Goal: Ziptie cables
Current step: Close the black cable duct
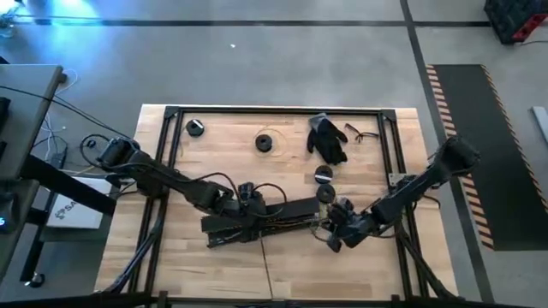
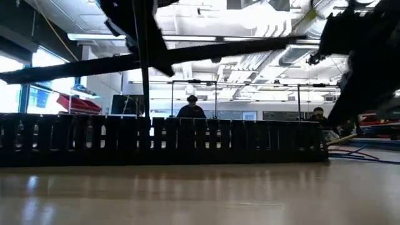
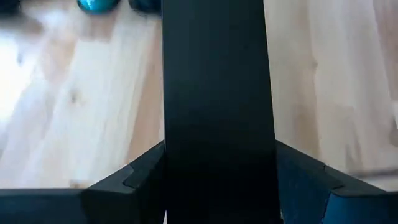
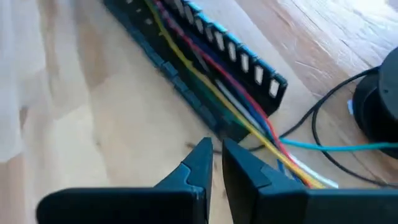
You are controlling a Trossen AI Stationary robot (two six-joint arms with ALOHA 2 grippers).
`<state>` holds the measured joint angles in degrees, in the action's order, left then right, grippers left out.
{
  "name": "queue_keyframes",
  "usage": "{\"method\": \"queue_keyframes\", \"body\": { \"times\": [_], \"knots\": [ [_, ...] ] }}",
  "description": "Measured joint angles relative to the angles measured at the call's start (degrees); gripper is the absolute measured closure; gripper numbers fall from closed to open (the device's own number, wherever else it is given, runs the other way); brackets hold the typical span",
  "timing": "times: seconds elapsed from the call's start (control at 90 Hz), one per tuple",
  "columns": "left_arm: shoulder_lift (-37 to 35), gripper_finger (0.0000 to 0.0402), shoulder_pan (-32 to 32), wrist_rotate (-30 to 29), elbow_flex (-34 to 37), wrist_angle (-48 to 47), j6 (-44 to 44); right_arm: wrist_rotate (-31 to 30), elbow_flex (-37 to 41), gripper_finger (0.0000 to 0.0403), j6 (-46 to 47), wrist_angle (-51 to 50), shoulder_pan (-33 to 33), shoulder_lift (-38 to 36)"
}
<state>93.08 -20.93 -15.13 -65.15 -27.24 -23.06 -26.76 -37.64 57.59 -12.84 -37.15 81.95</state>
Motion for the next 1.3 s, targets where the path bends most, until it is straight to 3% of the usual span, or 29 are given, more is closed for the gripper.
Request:
{"method": "queue_keyframes", "body": {
  "times": [0.178, 0.389, 0.656, 0.933, 1.3],
  "knots": [
    [1.46, 0.0192, 2.04, 7.92, -4.63, -6.67, -8.49, -6.16, -1.63, 0.0385, 4.01, -12.82, -3.98, -6.69],
    [9.05, 0.0192, 4.68, 15.01, -13.26, -13.08, -8.81, -14.01, -1.69, 0.0385, 5.05, -16.17, -5.80, -10.40],
    [19.75, 0.0192, 7.61, 15.39, -25.21, -25.53, -5.75, -15.39, -1.67, 0.0385, 4.98, -17.00, -7.10, -10.38],
    [20.09, 0.0193, 7.81, 16.77, -27.31, -26.06, -6.27, -19.74, -1.67, 0.0385, 5.40, -16.84, -9.53, -10.35],
    [19.85, 0.0193, 6.08, 16.83, -26.48, -25.03, -5.78, -20.09, -1.63, 0.0385, 5.39, -14.95, -9.50, -10.32]
  ]
}}
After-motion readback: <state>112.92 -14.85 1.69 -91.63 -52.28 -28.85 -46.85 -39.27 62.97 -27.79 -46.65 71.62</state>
